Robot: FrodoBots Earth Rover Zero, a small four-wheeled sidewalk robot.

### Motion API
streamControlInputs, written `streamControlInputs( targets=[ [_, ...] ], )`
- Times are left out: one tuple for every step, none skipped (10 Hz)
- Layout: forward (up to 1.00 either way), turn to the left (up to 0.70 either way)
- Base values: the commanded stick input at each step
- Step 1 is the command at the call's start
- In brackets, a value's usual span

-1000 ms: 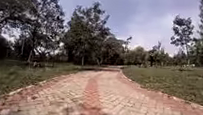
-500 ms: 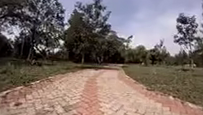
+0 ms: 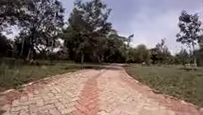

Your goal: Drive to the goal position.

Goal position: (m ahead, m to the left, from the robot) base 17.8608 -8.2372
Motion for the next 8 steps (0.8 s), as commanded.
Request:
streamControlInputs(
  targets=[
    [0.70, 0.00],
    [0.70, 0.00],
    [0.70, 0.00],
    [0.70, 0.00],
    [0.70, 0.00],
    [0.70, 0.00],
    [0.70, 0.00],
    [0.70, 0.00]
  ],
)
